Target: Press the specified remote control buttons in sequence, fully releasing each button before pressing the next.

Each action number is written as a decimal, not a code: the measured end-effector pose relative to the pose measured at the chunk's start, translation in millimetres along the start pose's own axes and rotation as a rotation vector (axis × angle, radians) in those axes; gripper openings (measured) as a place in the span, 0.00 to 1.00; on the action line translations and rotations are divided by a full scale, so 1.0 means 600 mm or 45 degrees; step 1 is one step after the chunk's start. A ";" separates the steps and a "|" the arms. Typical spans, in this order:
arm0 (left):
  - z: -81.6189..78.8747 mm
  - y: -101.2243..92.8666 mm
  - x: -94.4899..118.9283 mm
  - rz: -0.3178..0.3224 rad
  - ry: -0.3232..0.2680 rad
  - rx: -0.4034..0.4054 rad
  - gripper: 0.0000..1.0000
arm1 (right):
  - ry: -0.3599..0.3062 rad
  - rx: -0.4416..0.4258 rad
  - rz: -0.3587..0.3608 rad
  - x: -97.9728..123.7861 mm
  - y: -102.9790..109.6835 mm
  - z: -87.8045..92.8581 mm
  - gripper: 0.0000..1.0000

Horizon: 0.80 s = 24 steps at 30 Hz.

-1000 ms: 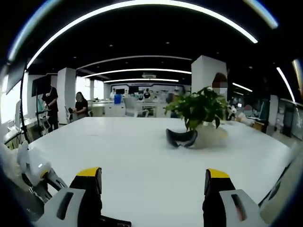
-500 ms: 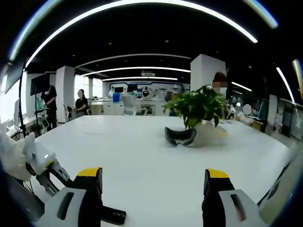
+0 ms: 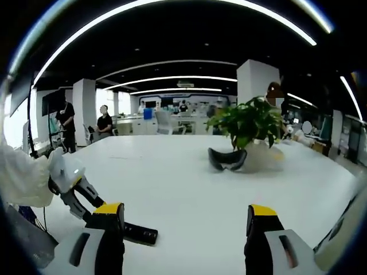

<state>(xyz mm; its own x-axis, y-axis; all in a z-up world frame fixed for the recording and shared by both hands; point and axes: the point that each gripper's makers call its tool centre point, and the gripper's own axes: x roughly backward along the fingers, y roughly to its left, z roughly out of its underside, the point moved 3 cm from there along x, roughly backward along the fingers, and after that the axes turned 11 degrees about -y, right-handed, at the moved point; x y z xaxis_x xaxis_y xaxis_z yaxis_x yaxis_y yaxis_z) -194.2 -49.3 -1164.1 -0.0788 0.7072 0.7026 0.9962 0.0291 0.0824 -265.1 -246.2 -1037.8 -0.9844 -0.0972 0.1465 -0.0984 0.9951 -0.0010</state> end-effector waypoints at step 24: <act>0.021 0.158 0.011 -0.116 0.052 -0.027 0.24 | 0.085 0.011 -0.040 -0.007 0.009 0.019 0.85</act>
<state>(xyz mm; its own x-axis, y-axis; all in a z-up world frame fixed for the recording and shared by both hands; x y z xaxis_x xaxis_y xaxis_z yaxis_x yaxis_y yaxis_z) -99.8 -32.8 -1160.8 -0.1710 0.6729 0.7197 0.9838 0.0768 0.1619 -263.2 -240.3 -1049.6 -0.9689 -0.1270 0.2122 -0.1307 0.9914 -0.0036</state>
